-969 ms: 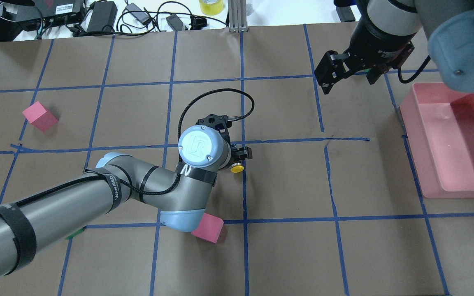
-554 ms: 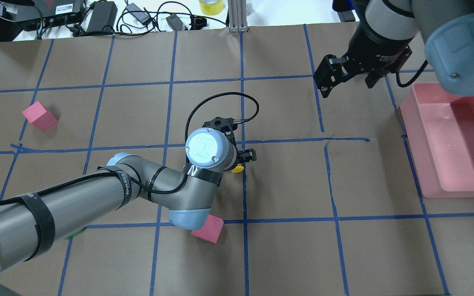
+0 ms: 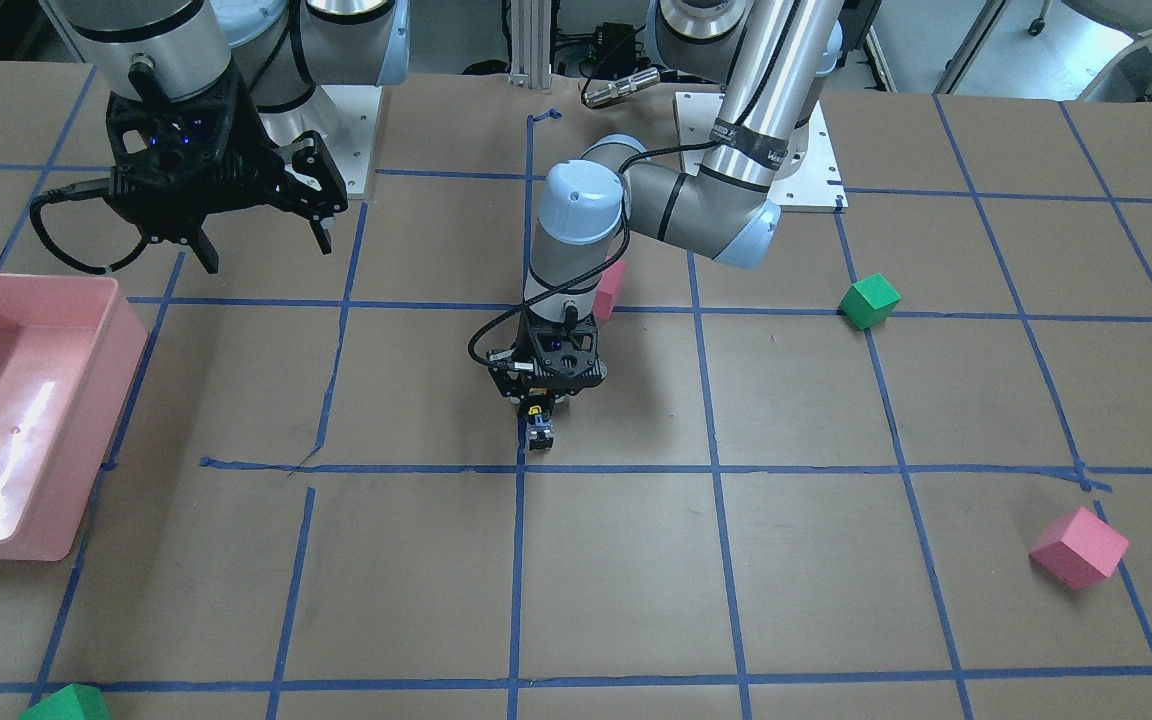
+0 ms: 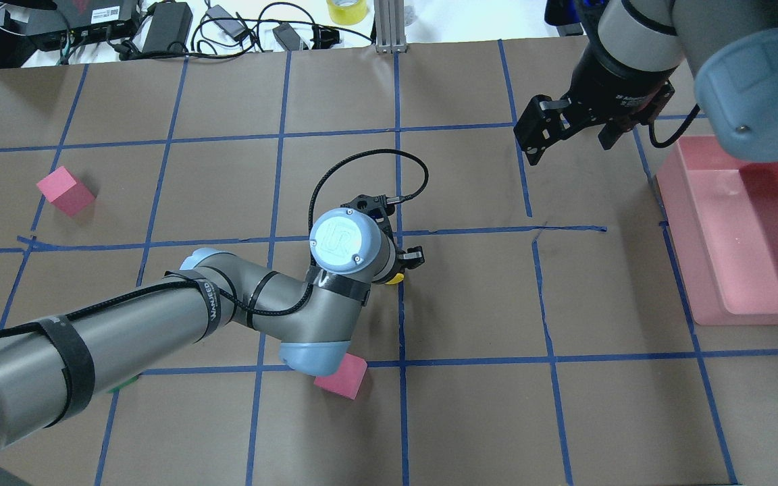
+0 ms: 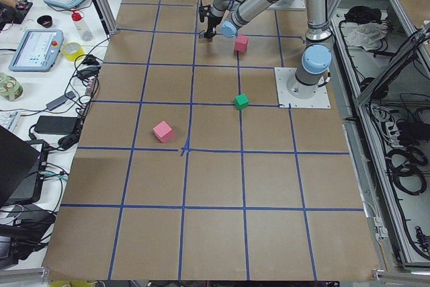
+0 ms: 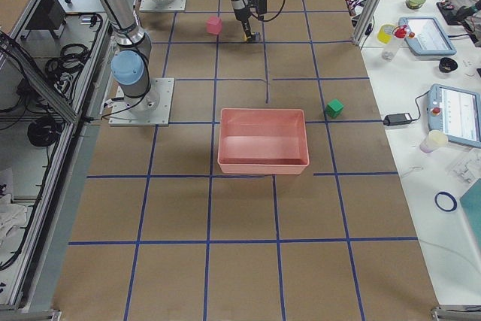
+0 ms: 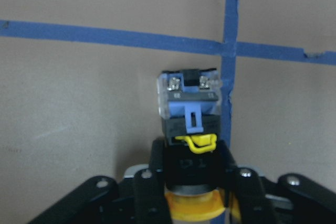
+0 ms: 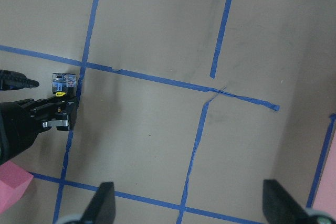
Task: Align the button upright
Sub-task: 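Rotate the held button upright with the left gripper and set it down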
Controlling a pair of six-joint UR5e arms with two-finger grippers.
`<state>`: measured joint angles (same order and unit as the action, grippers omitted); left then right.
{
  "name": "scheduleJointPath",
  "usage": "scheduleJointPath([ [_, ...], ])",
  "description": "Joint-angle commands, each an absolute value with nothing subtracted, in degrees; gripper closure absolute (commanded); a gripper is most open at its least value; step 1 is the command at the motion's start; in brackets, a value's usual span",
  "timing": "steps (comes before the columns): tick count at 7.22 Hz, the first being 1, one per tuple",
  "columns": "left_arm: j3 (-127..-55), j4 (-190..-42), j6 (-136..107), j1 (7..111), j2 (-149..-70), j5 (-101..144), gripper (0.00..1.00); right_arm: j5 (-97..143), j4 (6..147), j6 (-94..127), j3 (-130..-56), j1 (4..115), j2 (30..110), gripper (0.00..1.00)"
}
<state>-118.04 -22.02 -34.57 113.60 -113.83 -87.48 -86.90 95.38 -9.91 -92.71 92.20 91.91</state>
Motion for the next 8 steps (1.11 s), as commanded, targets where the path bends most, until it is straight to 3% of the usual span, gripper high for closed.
scheduleJointPath([
  [1,-109.56,-37.44,-44.42,113.03,-112.5,-84.21,1.0,-86.84,95.45,-9.84,-92.72,92.2,91.93,0.0],
  [3,-105.56,-47.09,-56.56,104.9,-111.89,-68.97,1.0,-86.92,95.45,-9.93,-92.72,92.2,91.85,0.0],
  [6,-112.91,-47.2,-63.37,93.72,-112.58,-40.86,1.0,-86.92,95.45,-9.93,-92.72,92.2,91.85,0.0],
  [8,-117.84,-47.2,-62.5,92.64,-113.38,-29.4,1.0,-86.92,95.45,-9.93,-92.72,92.2,91.85,0.0],
])
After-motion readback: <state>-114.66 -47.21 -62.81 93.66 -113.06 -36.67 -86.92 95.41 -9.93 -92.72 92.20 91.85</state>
